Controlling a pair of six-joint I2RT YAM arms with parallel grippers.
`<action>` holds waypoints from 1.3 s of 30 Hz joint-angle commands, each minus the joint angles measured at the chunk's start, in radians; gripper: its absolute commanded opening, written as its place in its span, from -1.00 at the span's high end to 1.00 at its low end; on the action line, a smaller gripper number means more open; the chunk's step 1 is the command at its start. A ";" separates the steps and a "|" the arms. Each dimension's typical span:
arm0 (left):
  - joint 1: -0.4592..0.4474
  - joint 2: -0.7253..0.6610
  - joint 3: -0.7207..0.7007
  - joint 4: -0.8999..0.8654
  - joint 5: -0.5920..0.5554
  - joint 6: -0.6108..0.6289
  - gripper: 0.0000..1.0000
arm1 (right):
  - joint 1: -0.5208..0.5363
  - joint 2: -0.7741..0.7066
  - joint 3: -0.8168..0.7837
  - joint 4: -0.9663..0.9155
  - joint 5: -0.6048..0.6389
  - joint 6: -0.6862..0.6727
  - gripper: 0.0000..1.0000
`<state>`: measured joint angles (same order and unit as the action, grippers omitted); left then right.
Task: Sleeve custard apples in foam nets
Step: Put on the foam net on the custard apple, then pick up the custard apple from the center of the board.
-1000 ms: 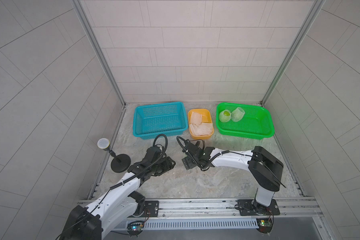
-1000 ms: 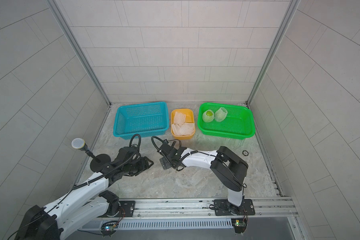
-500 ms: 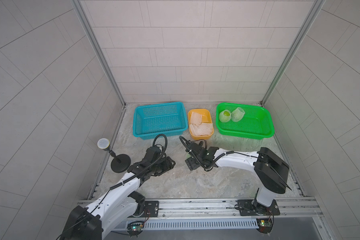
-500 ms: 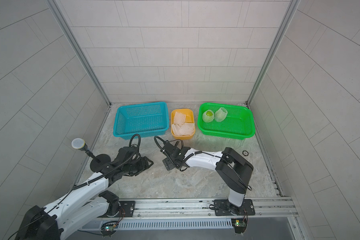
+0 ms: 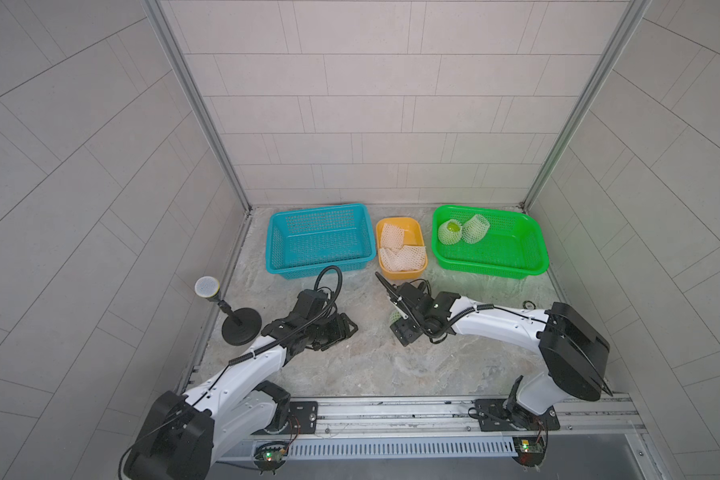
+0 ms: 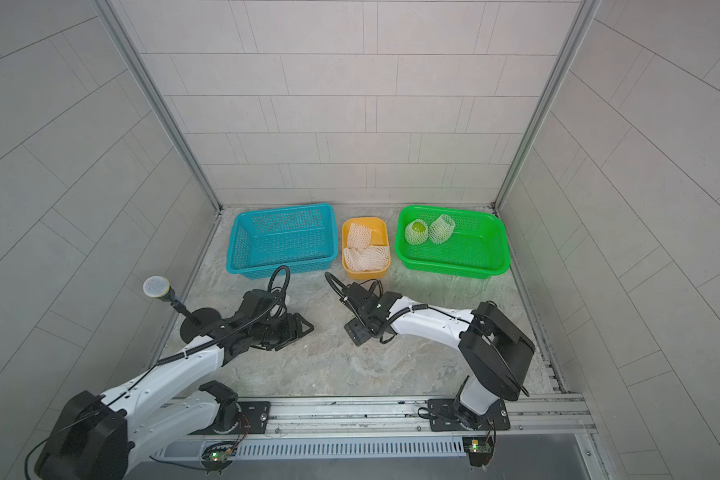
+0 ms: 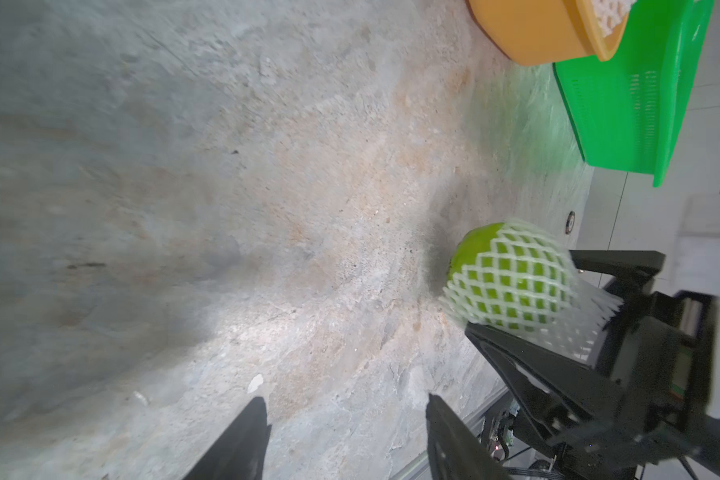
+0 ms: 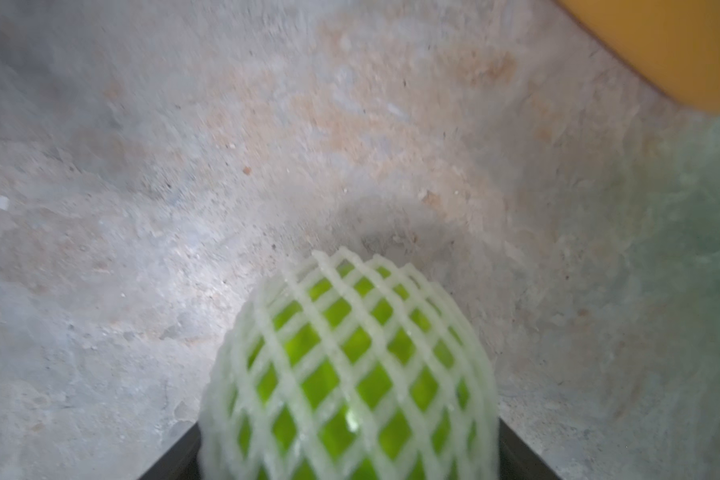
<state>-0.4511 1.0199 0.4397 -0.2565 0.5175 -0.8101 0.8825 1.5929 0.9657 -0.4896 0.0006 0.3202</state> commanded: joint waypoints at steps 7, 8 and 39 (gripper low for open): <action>0.002 0.023 0.021 0.020 0.053 0.035 -0.29 | -0.004 0.021 0.023 -0.065 0.016 -0.029 -0.85; 0.003 0.027 0.019 0.021 0.054 0.034 -0.29 | -0.004 0.017 0.026 -0.072 0.016 -0.027 -0.90; -0.001 0.038 0.014 0.042 0.071 0.032 -0.28 | -0.060 -0.159 -0.086 0.087 -0.013 0.325 -0.99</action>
<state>-0.4515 1.0512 0.4400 -0.2310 0.5827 -0.7921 0.8219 1.4555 0.9009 -0.4400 -0.0185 0.5831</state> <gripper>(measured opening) 0.643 0.997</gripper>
